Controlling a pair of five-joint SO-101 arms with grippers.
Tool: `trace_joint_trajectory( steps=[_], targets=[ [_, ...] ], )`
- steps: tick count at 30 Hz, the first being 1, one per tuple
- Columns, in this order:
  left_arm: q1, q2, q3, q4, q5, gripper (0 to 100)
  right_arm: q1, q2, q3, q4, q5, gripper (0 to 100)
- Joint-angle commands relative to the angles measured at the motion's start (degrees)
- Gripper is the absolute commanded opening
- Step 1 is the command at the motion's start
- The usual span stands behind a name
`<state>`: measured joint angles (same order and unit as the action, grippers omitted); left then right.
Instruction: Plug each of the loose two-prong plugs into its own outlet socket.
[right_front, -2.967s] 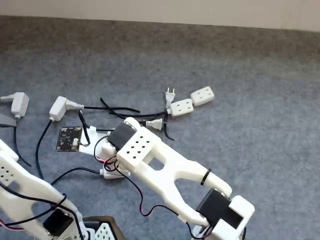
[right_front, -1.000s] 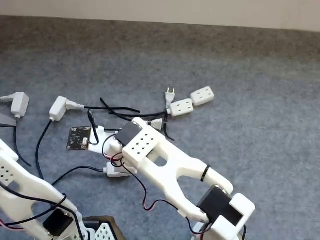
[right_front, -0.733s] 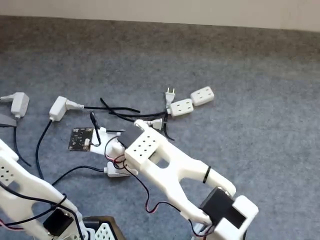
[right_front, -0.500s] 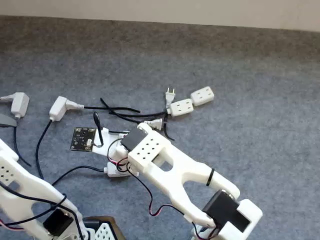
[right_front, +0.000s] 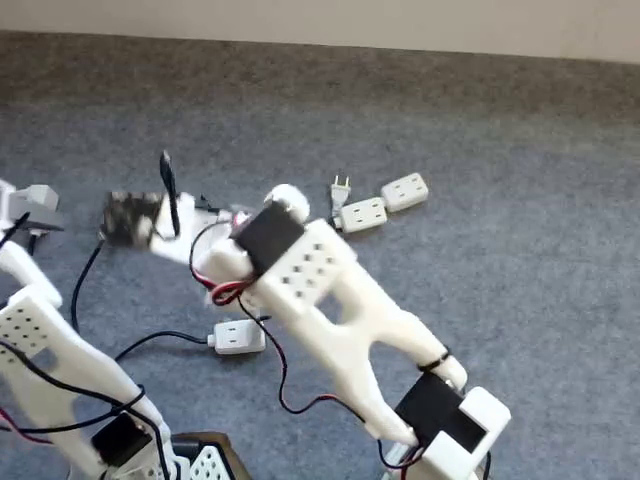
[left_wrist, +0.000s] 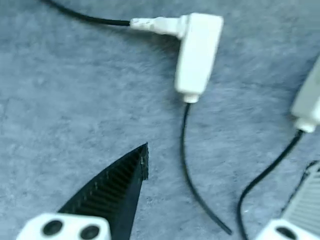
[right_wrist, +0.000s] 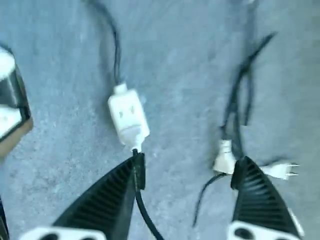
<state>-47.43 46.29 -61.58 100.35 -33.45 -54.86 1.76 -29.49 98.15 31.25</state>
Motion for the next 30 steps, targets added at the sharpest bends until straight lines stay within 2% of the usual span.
trace_joint_trajectory(
  steps=[1, 4, 8, 12, 16, 19, 21, 27, 29, 30],
  targets=[
    [6.3, -2.6, 1.8, 0.6, 3.3, 45, 7.2, -1.5, -11.8, 3.1, -6.3, 26.9],
    [10.0, -8.8, 7.1, 0.9, 5.3, 45, 16.7, -1.3, -9.3, 3.1, -9.9, 26.9],
    [15.3, -23.8, 19.0, 0.9, 7.2, 45, 31.4, -2.6, -3.2, 3.0, -16.6, 26.7],
    [22.4, -41.5, 33.1, 0.7, 6.9, 45, 39.9, -10.8, 3.1, 3.0, -17.8, 26.7],
    [30.6, -59.2, 48.3, 0.5, 6.0, 45, 43.5, -24.9, 14.1, 2.8, -17.3, 26.7],
    [36.2, -70.5, 63.8, 0.3, 1.1, 41, 44.5, -35.7, 29.4, 1.7, -13.6, 26.7],
    [38.6, -76.6, 75.1, -2.9, -3.3, 38, 45.1, -43.0, 43.6, -2.5, -11.9, 26.7],
    [39.6, -86.0, 100.2, -12.5, -15.0, 37, 45.8, -62.7, 89.7, -23.8, -10.3, 26.7],
    [39.7, -87.1, 105.1, -14.6, -19.3, 37, 46.2, -66.4, 99.1, -28.2, -9.7, 26.7],
    [39.8, -87.3, 107.0, -16.1, -20.8, 37, 47.7, -67.6, 99.4, -28.7, -8.7, 26.7]
  ],
)
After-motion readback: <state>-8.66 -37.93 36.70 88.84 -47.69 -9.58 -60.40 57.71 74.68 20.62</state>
